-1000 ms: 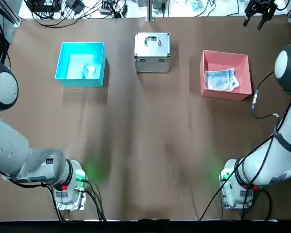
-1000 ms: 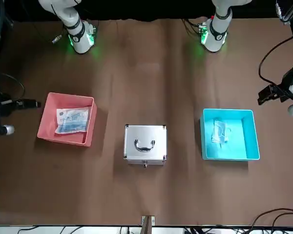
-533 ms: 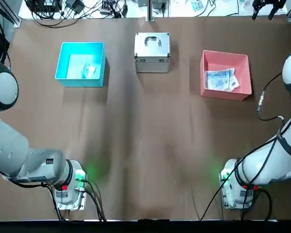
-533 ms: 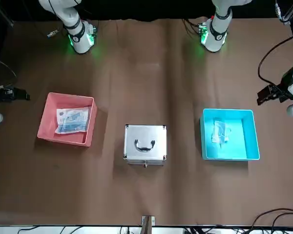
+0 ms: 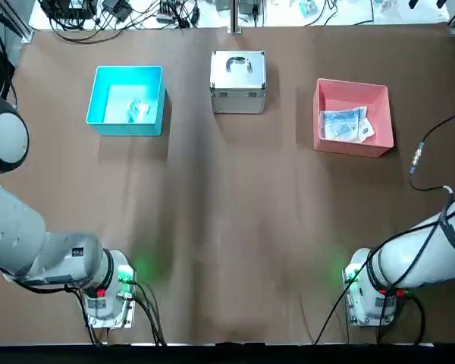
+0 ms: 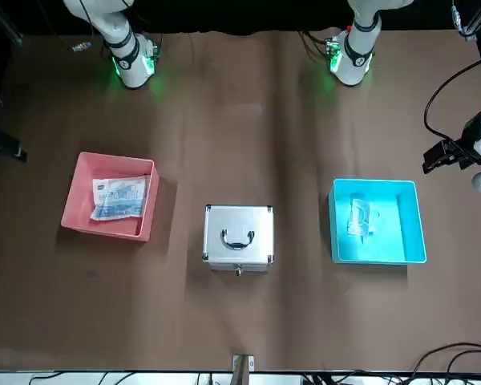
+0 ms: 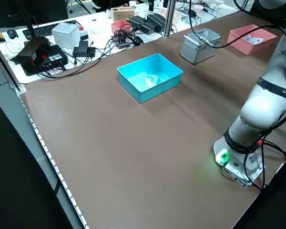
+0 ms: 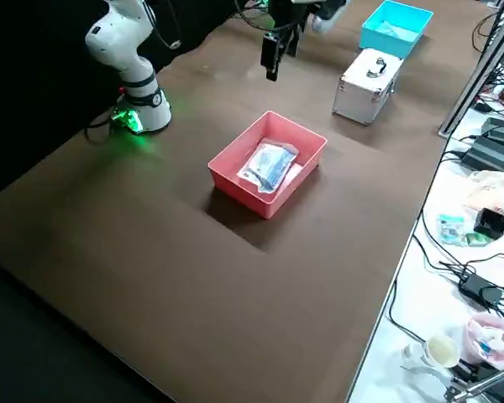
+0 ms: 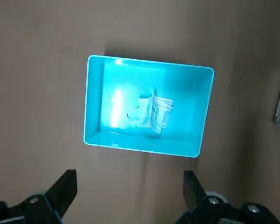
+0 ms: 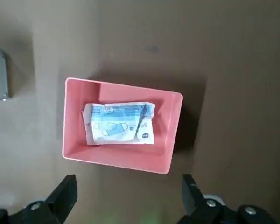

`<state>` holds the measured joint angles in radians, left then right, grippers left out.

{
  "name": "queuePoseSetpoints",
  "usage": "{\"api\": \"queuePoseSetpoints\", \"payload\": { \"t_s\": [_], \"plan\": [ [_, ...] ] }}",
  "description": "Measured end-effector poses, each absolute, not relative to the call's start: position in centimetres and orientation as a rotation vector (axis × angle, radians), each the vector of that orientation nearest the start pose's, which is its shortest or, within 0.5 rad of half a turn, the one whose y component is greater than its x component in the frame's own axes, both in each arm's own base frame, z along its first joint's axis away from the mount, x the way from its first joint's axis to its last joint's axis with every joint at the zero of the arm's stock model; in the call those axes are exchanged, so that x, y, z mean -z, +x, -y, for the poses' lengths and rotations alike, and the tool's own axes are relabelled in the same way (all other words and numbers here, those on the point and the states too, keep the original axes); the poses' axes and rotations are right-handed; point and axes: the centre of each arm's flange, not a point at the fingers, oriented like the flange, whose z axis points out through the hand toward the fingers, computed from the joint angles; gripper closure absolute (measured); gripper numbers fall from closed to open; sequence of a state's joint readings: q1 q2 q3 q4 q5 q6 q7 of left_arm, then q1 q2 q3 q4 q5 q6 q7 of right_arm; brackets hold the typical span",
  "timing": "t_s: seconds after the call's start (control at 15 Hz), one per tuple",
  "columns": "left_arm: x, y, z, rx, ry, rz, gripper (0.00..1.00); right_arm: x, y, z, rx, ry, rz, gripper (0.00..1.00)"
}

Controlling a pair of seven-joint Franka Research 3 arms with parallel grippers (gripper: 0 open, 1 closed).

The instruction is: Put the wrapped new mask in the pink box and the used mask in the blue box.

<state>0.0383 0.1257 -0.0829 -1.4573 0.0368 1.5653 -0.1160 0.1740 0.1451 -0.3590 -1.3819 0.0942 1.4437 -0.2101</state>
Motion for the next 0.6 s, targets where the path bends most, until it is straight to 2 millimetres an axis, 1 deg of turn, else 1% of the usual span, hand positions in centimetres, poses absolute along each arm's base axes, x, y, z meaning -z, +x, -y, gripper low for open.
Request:
{"api": "queuePoseSetpoints", "payload": {
  "t_s": [0.13,0.2,0.4,0.47,0.6],
  "plan": [
    [-60.5,59.2,2.0,-0.025,-3.112,0.11,0.0,-63.3,57.1,7.8,-0.035,-3.078,0.051,0.01],
    [-60.5,59.2,2.0,-0.026,-3.112,0.11,0.0,-63.5,56.7,7.4,-0.011,-3.073,0.054,0.01],
    [-60.4,59.3,2.1,-0.025,-3.112,0.111,0.0,-63.3,55.8,5.3,-0.001,-3.058,0.063,0.01],
    [-60.4,59.3,2.2,-0.025,-3.112,0.11,0.0,-63.3,55.5,5.0,-0.002,-3.055,0.065,0.01],
    [-60.2,59.4,2.3,-0.027,-3.112,0.112,0.0,-63.6,55.0,5.2,0.008,-3.051,0.062,0.01]
  ]
}}
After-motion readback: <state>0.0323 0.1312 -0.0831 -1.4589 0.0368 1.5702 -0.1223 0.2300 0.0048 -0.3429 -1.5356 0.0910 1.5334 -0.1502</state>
